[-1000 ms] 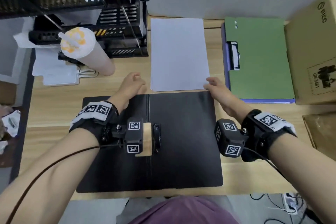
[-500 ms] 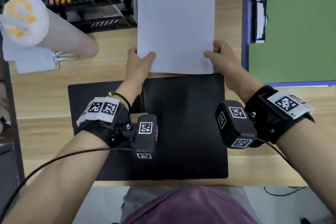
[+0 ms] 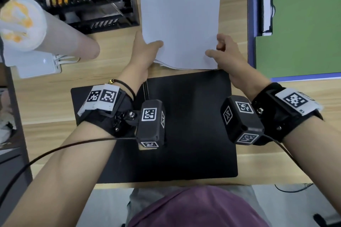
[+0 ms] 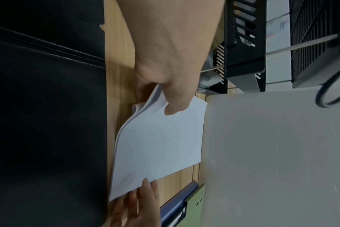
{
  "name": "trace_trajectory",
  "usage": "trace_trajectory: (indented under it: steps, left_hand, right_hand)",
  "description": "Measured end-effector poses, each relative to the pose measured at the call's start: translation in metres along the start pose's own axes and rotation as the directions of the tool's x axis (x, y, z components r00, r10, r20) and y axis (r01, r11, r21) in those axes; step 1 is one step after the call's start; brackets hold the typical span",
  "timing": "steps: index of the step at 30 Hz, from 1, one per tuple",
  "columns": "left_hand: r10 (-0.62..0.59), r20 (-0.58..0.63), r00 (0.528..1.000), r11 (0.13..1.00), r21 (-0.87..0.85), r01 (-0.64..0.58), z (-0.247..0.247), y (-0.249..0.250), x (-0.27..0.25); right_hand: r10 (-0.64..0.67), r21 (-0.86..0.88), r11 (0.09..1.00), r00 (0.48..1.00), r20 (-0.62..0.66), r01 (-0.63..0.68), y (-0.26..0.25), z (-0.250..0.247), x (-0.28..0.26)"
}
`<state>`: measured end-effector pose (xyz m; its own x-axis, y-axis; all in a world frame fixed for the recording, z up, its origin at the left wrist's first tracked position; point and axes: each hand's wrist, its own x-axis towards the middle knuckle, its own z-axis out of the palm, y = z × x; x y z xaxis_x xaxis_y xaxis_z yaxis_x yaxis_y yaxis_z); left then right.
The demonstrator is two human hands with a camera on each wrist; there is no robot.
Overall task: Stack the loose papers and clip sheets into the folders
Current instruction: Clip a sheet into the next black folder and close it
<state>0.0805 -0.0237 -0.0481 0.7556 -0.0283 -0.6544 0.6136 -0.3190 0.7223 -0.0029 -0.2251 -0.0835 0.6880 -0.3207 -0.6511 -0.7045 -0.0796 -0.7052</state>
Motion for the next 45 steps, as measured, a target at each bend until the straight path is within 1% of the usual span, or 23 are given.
trace_trajectory:
  steps: [3,5,6,9,11,13,14,16,18,21,24,25,26,27,30,32,33,35,37,39,42,44,45]
  left_hand:
    - [-0.069,-0.016,0.998,0.984,-0.164,0.065,-0.002,0.004,0.000]
    - [-0.127,0.067,0.990,0.944,-0.297,0.141,-0.010,0.007,-0.001]
    - [-0.128,0.119,0.985,0.937,-0.310,0.160,-0.015,0.010,-0.003]
    - [-0.089,0.181,0.979,0.974,-0.191,0.123,-0.026,0.015,-0.014]
    - [-0.046,0.200,0.979,0.983,-0.163,0.080,-0.031,0.019,-0.024]
    - [0.029,0.230,0.973,0.982,-0.191,0.016,-0.037,0.021,-0.038]
    - [0.063,0.241,0.968,0.979,-0.202,-0.014,-0.041,0.020,-0.046]
    - [0.093,0.255,0.963,0.981,-0.186,-0.045,-0.051,0.016,-0.065]
    - [0.078,0.280,0.957,0.987,-0.155,-0.035,-0.060,0.005,-0.083]
    - [0.011,0.359,0.933,0.999,-0.035,0.002,-0.078,-0.032,-0.109]
    - [-0.076,0.494,0.866,0.990,0.141,0.007,-0.096,-0.077,-0.130]
    - [-0.086,0.511,0.855,0.986,0.168,-0.001,-0.099,-0.090,-0.135]
    - [-0.085,0.500,0.862,0.984,0.176,-0.006,-0.102,-0.100,-0.141]
    - [-0.074,0.464,0.883,0.985,0.172,-0.008,-0.103,-0.106,-0.146]
    - [0.023,0.299,0.954,0.979,0.188,-0.083,-0.106,-0.105,-0.163]
    - [0.148,0.238,0.960,0.972,0.145,-0.185,-0.106,-0.086,-0.176]
    - [0.219,0.219,0.951,0.964,0.104,-0.246,-0.106,-0.073,-0.183]
    - [0.365,0.182,0.913,0.926,0.027,-0.375,-0.107,-0.044,-0.197]
    - [0.508,0.122,0.853,0.859,0.000,-0.512,-0.108,-0.012,-0.214]
    - [0.606,0.099,0.789,0.794,-0.028,-0.607,-0.109,0.015,-0.228]
    - [0.666,0.110,0.738,0.745,-0.053,-0.665,-0.109,0.032,-0.242]
    - [0.672,0.115,0.732,0.740,-0.061,-0.670,-0.106,0.029,-0.243]
    - [0.659,0.120,0.743,0.752,-0.063,-0.656,-0.104,0.023,-0.241]
  right_hand:
    - [0.008,0.045,0.999,0.998,0.060,-0.011,0.000,-0.005,-0.004]
    - [0.001,0.029,1.000,0.995,0.097,-0.004,0.001,-0.007,-0.011]
    - [-0.005,0.012,1.000,0.993,0.117,0.004,0.003,-0.009,-0.014]
    - [-0.022,-0.005,1.000,0.987,0.158,0.023,0.008,-0.012,-0.028]
    - [-0.019,0.038,0.999,0.990,0.140,0.014,0.009,-0.013,-0.040]
    - [-0.002,0.132,0.991,0.996,0.088,-0.010,0.008,-0.013,-0.057]
    - [0.013,0.200,0.979,0.996,0.087,-0.031,0.007,-0.013,-0.066]
    - [0.050,0.373,0.921,0.986,0.160,-0.107,0.006,-0.011,-0.084]
    - [0.047,0.441,0.886,0.974,0.220,-0.142,0.006,-0.009,-0.102]
    - [0.085,0.391,0.904,0.971,0.225,-0.170,0.018,0.000,-0.128]
    - [0.135,0.259,0.947,0.966,0.219,-0.191,0.036,0.010,-0.157]
    - [0.131,0.221,0.959,0.969,0.208,-0.177,0.042,0.013,-0.166]
    - [0.113,0.192,0.970,0.974,0.194,-0.150,0.047,0.017,-0.177]
    - [0.097,0.169,0.978,0.981,0.169,-0.126,0.050,0.021,-0.186]
    - [0.014,0.143,0.989,0.994,0.105,-0.029,0.051,0.030,-0.206]
    - [-0.083,0.188,0.979,0.996,0.028,0.076,0.039,0.030,-0.216]
    - [-0.136,0.221,0.966,0.990,-0.023,0.137,0.029,0.028,-0.222]
    - [-0.258,0.251,0.927,0.960,-0.108,0.278,0.004,0.022,-0.235]
    - [-0.378,0.275,0.869,0.911,-0.166,0.411,-0.026,0.013,-0.251]
    - [-0.447,0.278,0.825,0.869,-0.212,0.492,-0.047,0.003,-0.264]
    - [-0.513,0.256,0.777,0.815,-0.271,0.575,-0.059,-0.007,-0.274]
    - [-0.509,0.252,0.781,0.816,-0.273,0.572,-0.054,-0.010,-0.273]
    - [-0.494,0.254,0.794,0.830,-0.259,0.552,-0.047,-0.009,-0.271]
